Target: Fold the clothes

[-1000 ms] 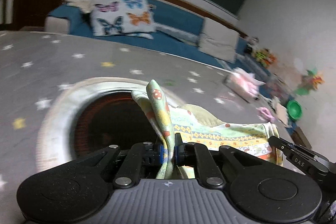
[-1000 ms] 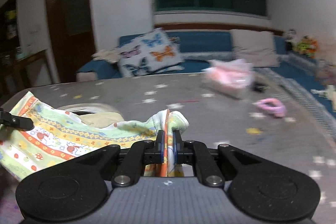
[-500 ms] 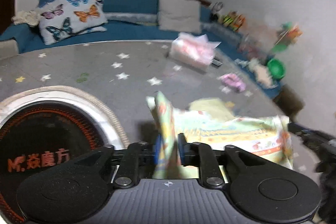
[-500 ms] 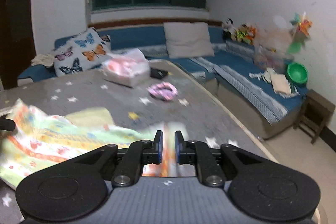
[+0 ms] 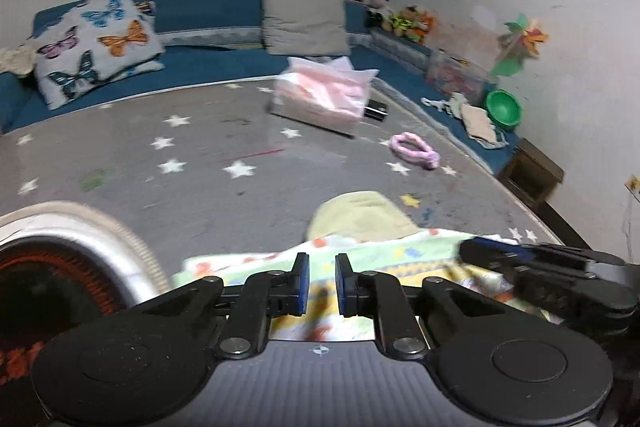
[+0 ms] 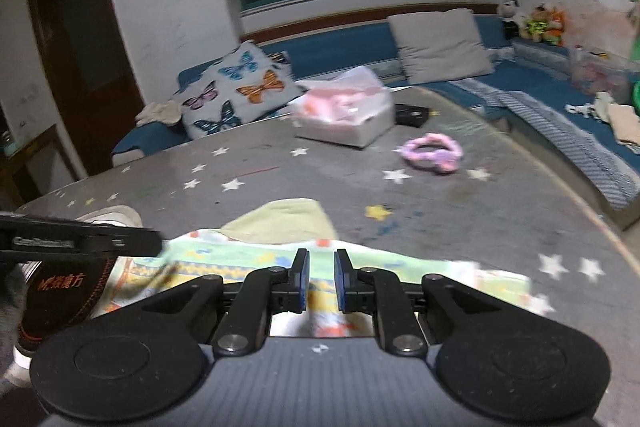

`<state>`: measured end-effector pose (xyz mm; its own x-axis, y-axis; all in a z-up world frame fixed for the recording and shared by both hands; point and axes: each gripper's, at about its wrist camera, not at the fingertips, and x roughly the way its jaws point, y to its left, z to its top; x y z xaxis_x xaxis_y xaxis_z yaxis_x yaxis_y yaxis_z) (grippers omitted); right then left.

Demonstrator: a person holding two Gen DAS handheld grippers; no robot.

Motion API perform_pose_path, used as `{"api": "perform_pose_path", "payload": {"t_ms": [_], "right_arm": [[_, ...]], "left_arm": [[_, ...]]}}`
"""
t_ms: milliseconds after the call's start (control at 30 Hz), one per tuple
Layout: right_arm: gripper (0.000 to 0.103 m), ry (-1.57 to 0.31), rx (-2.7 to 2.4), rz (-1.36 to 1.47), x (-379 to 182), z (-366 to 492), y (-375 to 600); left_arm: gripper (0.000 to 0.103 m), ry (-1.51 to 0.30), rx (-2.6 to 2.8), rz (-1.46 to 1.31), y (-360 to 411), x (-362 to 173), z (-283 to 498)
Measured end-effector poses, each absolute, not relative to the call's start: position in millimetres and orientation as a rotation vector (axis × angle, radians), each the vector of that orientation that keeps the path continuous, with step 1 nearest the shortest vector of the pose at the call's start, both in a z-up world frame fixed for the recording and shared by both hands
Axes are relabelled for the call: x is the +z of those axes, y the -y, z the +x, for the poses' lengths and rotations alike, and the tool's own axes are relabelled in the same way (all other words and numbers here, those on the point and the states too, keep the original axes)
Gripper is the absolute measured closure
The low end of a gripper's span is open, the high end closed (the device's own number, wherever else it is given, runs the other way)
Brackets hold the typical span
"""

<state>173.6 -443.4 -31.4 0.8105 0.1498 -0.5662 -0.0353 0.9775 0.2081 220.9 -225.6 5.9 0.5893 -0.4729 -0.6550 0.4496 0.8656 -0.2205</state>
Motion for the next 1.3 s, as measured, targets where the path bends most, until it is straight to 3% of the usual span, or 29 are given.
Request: {"api": "perform_pose_path", "payload": {"t_ms": [300,500,667,1067,1133,1200,1300], "right_arm": [[0.089,-0.669,0.127,0.156,-53,205,423],[0.070,-0.664,0.156,0.094,-40,186,412],[0.069,-0.674,0.200,0.044,-37,152,399],[0.068,-0.671,0.188,-0.050,-38,67,374],[0.051,-0.665,0.189,-0.022,-36,58,374],[0.050,-0.656,0.179,-0.015,-36,51,372],[0.034,-0.637,0.148,-0.016,-38,43,369]], "left_arm": [[0.089,-0.833,-0.538,-0.020,241,-20,245],[0.088,-0.823,-0.539,-0.017,233,-19,236],[0.078,-0.796,-0.552,0.022,225,-14,205],[0.068,-0.748,-0.536,0.100,199,-20,128],[0.062,-0.744,-0.524,0.086,193,-18,120],[0.051,-0.737,-0.512,0.072,187,-15,113],[0.041,-0.727,-0.491,0.071,181,-12,102]]}}
